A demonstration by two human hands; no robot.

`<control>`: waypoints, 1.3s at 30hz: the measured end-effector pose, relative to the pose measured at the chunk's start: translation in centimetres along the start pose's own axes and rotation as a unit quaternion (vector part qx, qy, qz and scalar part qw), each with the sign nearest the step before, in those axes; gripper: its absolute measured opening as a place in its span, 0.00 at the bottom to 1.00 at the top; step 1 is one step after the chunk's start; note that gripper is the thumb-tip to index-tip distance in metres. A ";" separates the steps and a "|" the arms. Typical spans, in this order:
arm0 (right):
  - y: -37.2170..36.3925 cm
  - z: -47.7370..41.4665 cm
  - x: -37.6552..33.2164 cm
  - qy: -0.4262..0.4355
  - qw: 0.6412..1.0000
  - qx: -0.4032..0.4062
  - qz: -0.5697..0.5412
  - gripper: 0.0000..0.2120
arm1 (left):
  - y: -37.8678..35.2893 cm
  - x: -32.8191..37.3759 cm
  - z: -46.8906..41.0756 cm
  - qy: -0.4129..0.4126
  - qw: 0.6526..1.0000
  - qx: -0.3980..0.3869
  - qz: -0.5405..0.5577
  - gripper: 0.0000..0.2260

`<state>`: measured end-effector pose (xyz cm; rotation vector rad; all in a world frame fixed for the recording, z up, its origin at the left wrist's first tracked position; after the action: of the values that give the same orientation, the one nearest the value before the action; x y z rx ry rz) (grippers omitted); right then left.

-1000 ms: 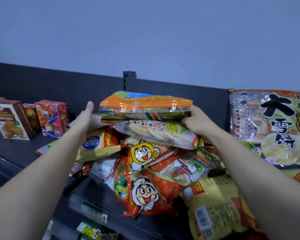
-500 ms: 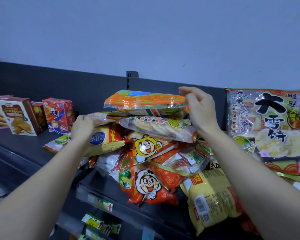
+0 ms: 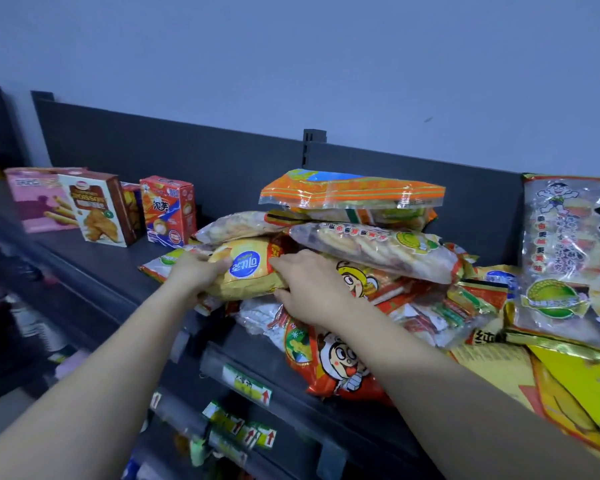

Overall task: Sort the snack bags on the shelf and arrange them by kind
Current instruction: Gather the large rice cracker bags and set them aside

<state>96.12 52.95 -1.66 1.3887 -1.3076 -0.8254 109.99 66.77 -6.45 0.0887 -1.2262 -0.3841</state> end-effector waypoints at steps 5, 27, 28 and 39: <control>0.5 -0.7 0.2 -0.020 0.998 0.041 -0.043 0.39 | 1.5 1.3 0.3 -0.020 0.999 -0.012 0.048 0.11; 8.4 4.9 2.3 -0.151 0.870 0.353 -0.309 0.21 | 1.6 8.2 9.5 -0.212 0.934 -0.176 0.227 0.40; 9.1 5.6 2.4 -0.153 0.858 0.366 -0.325 0.21 | 1.2 8.6 10.4 -0.250 0.927 -0.170 0.220 0.41; 16.2 19.7 5.3 -0.171 0.805 0.457 -0.337 0.15 | -6.7 10.3 23.5 -0.437 0.858 -0.054 0.263 0.24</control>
<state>73.93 45.30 9.68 2.6856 -1.5891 -0.9721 89.43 60.39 9.04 -0.5760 -2.0472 0.0189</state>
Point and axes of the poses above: each hand's wrist, its own z-axis away from the middle knuckle, its own y-axis out of the back of the hand, x = y × z, the point moved 5 cm from there along -z, towards the middle knuckle, and after that the axes turned 12 degrees about y, right-handed, at the moved point
